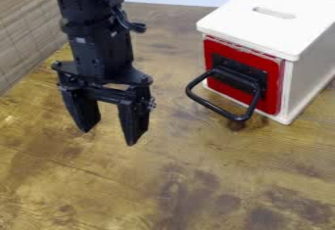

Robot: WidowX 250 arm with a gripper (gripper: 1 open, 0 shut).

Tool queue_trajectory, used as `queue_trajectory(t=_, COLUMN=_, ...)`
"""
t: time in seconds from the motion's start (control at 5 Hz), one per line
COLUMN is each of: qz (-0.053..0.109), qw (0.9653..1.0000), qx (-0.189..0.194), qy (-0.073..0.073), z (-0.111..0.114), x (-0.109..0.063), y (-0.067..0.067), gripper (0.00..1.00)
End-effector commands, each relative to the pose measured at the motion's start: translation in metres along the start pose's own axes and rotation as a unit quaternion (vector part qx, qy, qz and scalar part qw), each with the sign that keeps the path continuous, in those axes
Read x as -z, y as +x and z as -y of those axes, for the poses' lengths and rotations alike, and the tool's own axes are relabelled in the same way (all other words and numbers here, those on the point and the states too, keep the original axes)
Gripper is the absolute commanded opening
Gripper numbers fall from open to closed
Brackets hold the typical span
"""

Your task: Close the drawer

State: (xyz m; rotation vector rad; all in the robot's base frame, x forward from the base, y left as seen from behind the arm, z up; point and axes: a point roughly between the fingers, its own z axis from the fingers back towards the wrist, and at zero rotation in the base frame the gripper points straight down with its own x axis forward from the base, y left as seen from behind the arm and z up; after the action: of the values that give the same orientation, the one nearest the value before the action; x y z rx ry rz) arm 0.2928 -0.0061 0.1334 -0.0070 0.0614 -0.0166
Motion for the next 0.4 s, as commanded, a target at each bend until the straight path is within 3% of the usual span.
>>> queue_trajectory(t=0.0, qz=0.0, qw=0.9997, qx=-0.026, qy=0.001, z=-0.0047, x=-0.0032, y=0.0061, gripper=1.0)
queue_trajectory(t=0.2, qz=0.006, qw=0.9993, qx=-0.038, qy=0.003, z=-0.0135, x=-0.0082, y=0.0084, gripper=1.0)
